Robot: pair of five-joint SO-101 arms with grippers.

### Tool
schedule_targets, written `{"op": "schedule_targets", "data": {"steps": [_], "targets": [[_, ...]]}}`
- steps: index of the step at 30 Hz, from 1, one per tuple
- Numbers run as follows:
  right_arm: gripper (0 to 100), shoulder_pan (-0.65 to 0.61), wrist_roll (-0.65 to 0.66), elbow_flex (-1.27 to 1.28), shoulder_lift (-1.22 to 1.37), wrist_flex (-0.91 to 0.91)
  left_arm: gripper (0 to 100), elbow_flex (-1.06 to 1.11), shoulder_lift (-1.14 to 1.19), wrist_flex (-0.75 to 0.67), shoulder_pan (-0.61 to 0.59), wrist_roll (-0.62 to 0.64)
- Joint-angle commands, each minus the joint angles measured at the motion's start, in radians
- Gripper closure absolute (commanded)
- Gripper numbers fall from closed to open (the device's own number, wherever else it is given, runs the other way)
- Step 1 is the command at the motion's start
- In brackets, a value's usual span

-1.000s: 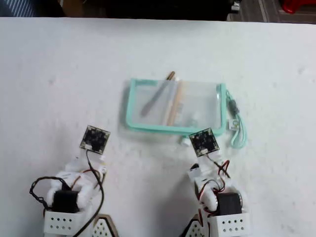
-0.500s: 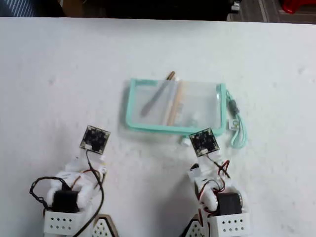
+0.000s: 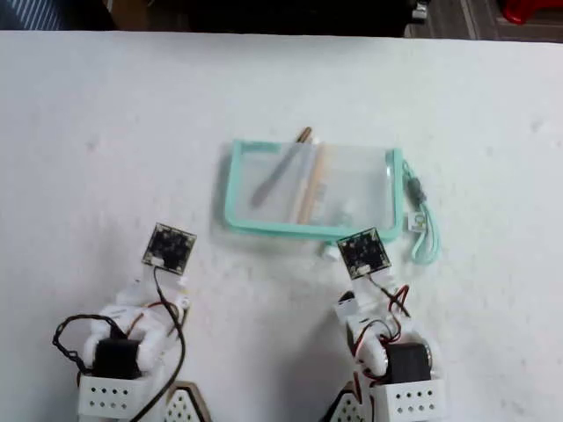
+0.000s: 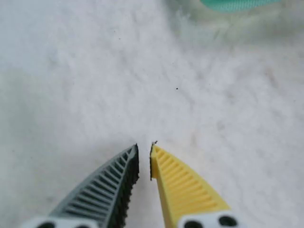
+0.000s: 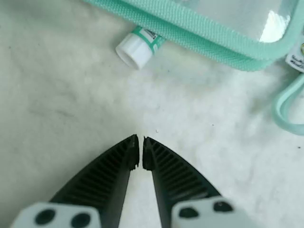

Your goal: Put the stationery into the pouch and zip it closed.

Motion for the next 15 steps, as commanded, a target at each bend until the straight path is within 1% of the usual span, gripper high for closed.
{"op": "schedule_targets", "data": {"steps": [1, 15], "targets": [[98.1, -0.010, -0.009, 0.009, -0.002, 0.007, 93, -0.002, -0.013, 0.008, -0.002, 0.002], [98.1, -0.010, -0.009, 0.009, -0.002, 0.007, 93, -0.003, -0.013, 0.005, 0.010, 0.003]]}}
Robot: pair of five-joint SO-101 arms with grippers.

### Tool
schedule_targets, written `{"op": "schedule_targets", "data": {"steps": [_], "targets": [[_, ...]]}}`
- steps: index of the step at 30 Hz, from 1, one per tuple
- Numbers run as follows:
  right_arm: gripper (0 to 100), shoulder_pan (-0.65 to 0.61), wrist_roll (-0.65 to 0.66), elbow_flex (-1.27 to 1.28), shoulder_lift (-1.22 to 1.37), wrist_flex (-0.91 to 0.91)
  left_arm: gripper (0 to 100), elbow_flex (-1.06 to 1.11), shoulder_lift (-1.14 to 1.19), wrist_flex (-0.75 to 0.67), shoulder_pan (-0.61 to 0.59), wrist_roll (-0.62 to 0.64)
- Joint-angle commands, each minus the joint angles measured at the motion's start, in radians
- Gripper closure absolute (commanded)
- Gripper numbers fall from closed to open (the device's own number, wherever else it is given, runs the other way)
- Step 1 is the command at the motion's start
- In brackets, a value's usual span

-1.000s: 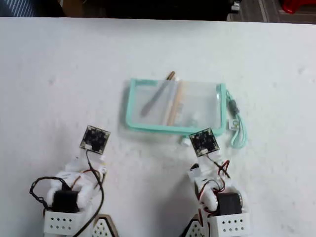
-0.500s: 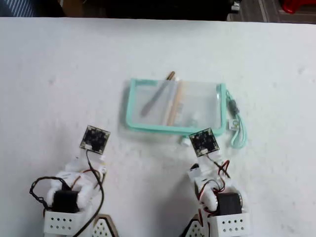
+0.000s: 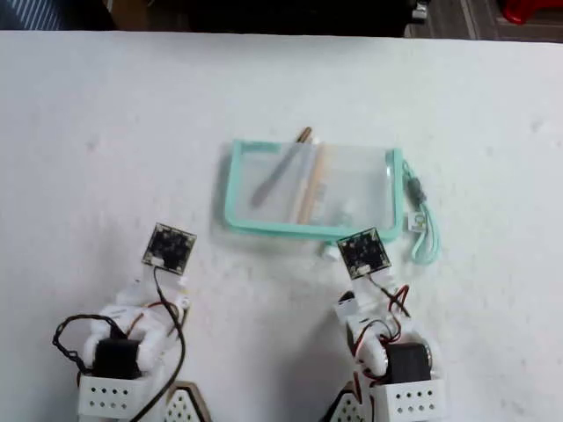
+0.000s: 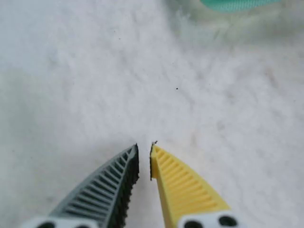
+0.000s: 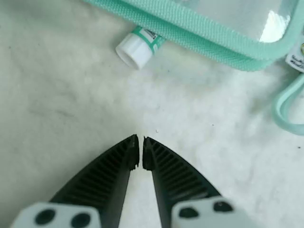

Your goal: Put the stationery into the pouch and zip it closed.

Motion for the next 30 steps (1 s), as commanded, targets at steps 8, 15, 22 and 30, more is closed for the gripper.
{"op": "schedule_targets", "data": {"steps": [8, 15, 22, 30], "targets": [[98.1, -0.012, -0.006, 0.009, -0.004, -0.134, 93, -0.003, -0.013, 0.008, 0.015, 0.002], [98.1, -0.002, -0.009, 0.009, -0.004, -0.320, 93, -0.003, -0.013, -0.183, 0.010, -0.005], [98.1, -0.002, -0.009, 0.009, -0.002, -0.318, 93, -0.021, -0.013, -0.393, 0.010, -0.003], [98.1, 0.107, -0.003, 0.009, -0.002, -0.317, 92, -0.186, -0.015, -0.374, -0.015, -0.063]]}}
